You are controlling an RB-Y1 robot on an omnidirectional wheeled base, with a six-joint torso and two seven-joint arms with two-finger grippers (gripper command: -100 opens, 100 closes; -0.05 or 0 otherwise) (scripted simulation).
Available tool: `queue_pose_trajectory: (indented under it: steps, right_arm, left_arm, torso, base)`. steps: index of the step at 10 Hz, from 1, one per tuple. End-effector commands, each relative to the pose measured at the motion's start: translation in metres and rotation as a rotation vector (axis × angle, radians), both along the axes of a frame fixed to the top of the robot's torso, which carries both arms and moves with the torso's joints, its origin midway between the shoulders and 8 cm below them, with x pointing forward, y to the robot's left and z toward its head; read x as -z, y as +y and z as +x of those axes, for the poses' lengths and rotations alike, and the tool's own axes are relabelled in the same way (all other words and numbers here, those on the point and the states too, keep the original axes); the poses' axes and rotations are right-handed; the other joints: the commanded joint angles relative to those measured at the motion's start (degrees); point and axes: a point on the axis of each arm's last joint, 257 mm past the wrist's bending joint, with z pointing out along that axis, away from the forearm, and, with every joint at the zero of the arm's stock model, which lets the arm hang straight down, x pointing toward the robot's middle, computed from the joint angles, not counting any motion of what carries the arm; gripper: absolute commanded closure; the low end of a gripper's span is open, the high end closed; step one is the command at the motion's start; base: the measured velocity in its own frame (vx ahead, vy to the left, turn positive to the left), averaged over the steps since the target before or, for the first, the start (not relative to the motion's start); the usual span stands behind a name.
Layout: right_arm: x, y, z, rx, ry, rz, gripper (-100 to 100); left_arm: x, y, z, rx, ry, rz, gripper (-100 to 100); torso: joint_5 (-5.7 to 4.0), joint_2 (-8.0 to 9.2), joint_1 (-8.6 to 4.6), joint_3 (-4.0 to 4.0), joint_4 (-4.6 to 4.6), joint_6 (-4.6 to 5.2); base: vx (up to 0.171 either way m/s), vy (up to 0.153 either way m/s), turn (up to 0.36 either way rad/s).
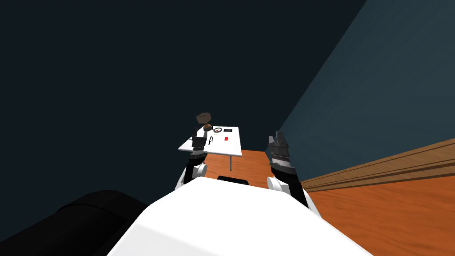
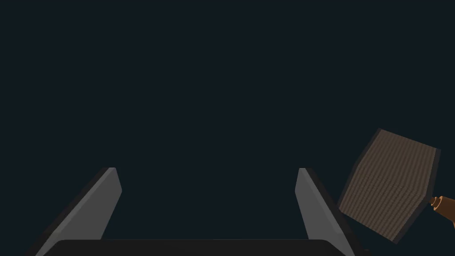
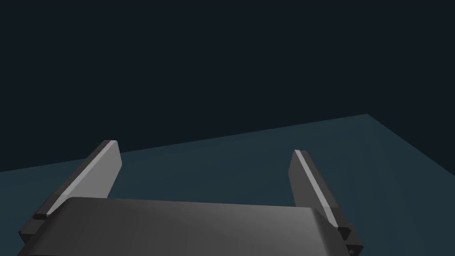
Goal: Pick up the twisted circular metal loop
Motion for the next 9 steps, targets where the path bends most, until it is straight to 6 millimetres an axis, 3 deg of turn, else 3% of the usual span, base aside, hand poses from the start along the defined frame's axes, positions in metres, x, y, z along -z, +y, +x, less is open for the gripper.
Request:
queue_pose_trajectory:
  steps: [1,9]
  right_arm:
    - [0.000,0.000,0.000,0.000,0.000,0.000,0]
    - [0.000,0.000,0.000,0.000,0.000,0.000,0]
  left_arm:
    - [0.006,0.001,0.000,0.010,0.017,0.040,-100]
    - [0.054,0.031,-0.006,0.014,0.150,0.199,-100]
  torso:
    - [0.00,0.00,0.00,0.00,0.00,0.00]
    - [0.04,0.19,0.18,0.11,0.05,-0.01]
  base:
    - [-0.024,0.014,-0.030]
    - [-0.051,0.043,-0.084]
